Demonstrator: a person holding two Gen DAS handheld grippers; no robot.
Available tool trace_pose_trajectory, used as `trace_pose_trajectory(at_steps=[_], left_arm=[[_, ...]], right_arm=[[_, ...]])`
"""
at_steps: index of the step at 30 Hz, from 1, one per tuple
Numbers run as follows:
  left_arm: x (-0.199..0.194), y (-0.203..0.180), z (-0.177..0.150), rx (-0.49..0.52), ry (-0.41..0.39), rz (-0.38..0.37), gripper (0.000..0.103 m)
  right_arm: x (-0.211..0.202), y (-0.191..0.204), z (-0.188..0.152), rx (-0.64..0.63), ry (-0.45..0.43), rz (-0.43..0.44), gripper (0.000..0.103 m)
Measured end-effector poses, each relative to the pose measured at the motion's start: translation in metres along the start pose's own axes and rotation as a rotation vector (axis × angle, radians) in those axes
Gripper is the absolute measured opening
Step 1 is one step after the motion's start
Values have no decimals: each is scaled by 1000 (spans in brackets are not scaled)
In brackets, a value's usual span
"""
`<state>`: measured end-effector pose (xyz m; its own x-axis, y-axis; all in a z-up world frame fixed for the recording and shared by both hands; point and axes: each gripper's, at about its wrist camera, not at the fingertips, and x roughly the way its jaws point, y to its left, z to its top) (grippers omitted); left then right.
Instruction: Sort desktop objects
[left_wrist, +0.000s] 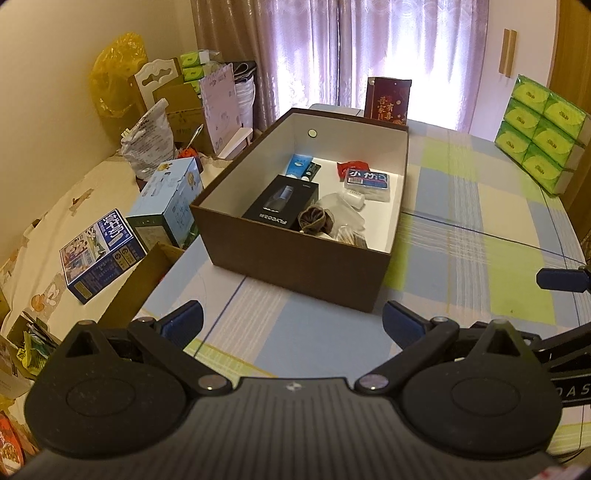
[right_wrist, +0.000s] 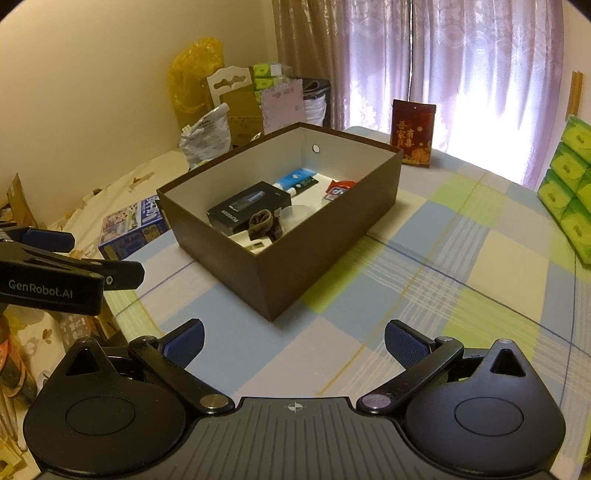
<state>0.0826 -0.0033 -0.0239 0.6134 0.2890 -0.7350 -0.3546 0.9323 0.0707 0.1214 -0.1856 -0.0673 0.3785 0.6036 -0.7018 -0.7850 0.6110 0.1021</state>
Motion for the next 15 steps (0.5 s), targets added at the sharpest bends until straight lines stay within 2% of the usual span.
trace_pose_trajectory(at_steps=[15], left_arm=[[2,-19,-4,-9,10,16,102]], right_arm=[[-1,-15,0,-14,-2,21,101]])
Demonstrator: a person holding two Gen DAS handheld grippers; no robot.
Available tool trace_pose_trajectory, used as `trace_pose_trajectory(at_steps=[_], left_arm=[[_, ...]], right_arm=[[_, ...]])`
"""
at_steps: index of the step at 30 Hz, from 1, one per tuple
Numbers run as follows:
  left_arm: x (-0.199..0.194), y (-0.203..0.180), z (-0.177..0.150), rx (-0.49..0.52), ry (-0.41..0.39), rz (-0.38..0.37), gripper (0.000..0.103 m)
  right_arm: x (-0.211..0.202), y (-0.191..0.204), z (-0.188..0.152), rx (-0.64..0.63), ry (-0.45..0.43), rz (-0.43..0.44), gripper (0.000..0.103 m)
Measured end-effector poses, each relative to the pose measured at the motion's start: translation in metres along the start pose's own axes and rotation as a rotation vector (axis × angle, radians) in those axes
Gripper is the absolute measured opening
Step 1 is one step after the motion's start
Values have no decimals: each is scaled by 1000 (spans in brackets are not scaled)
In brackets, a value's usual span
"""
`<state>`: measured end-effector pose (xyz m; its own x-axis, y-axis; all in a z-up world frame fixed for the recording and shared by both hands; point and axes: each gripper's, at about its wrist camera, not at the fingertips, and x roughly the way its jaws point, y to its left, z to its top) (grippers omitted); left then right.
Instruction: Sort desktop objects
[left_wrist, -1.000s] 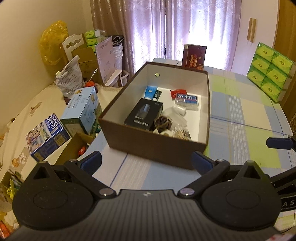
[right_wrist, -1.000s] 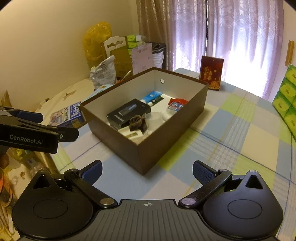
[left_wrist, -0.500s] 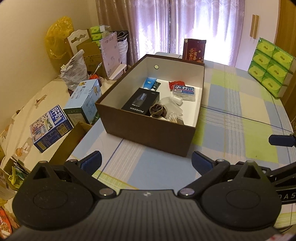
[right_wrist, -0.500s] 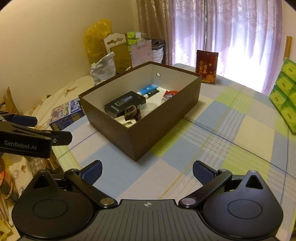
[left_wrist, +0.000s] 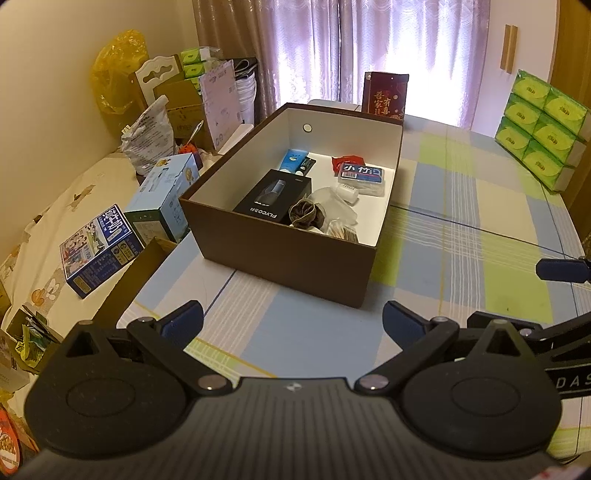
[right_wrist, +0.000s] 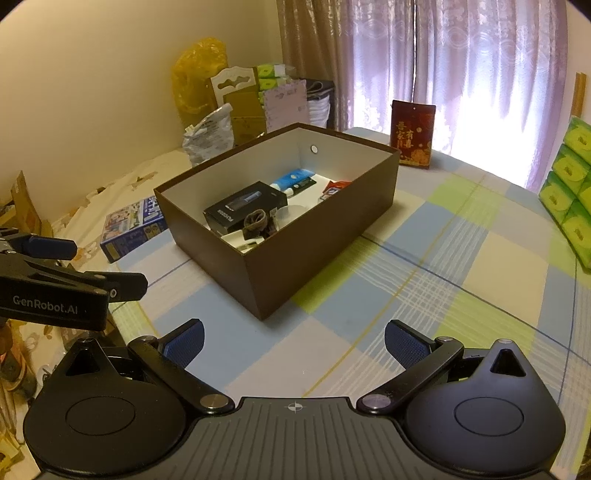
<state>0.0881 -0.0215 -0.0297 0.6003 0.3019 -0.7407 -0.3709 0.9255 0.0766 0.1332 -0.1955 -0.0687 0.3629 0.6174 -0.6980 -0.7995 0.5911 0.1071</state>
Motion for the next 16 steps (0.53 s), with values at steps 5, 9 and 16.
trace_pose_trajectory(at_steps=[5,9,16], left_arm=[[3,0,2,-5,1,7,102],[5,0,3,-14,2,14,102],[4,0,6,-26,-6,34,102]], right_arm=[[3,-3,3,-5,0,10,101],[4,-5,4,-6,1,12,101],[4,-10,4,-13,-1,23,101]])
